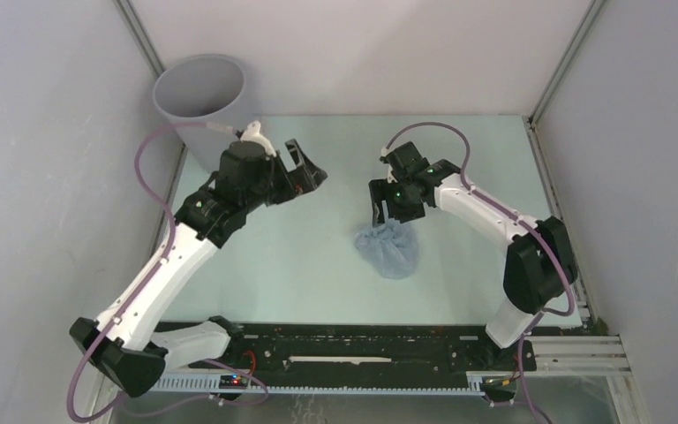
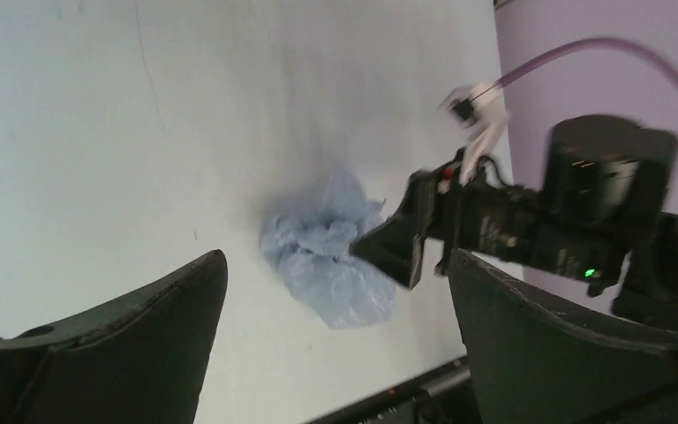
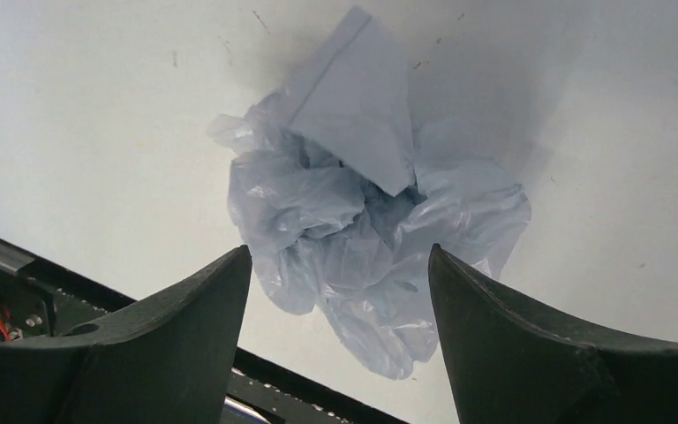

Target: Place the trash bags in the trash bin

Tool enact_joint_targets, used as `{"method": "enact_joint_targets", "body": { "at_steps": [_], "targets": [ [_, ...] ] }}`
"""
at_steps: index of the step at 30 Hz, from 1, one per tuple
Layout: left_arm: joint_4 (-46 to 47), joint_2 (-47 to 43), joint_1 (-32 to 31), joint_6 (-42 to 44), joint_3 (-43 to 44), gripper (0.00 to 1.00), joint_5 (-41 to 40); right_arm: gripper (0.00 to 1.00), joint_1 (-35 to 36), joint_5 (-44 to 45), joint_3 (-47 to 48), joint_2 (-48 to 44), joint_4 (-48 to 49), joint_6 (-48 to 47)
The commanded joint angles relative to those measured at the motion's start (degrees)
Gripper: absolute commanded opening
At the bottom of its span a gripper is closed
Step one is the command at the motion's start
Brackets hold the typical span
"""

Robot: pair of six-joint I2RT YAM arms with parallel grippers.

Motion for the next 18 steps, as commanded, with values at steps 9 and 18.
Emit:
{"method": "enact_joint_targets", "body": {
  "at_steps": [9, 18],
  "targets": [
    [0.78, -6.89, -0.42, -18.21, -17.97, 1.0, 12.9, 0.82, 2.74, 1.61, -2.2, -12.46, 1.34, 2.7],
    [2.79, -3.78, -0.55, -17.17, -16.27, 0.99, 16.24, 0.81, -4.47, -5.68, -0.09, -7.46, 8.56, 2.06]
  ]
}}
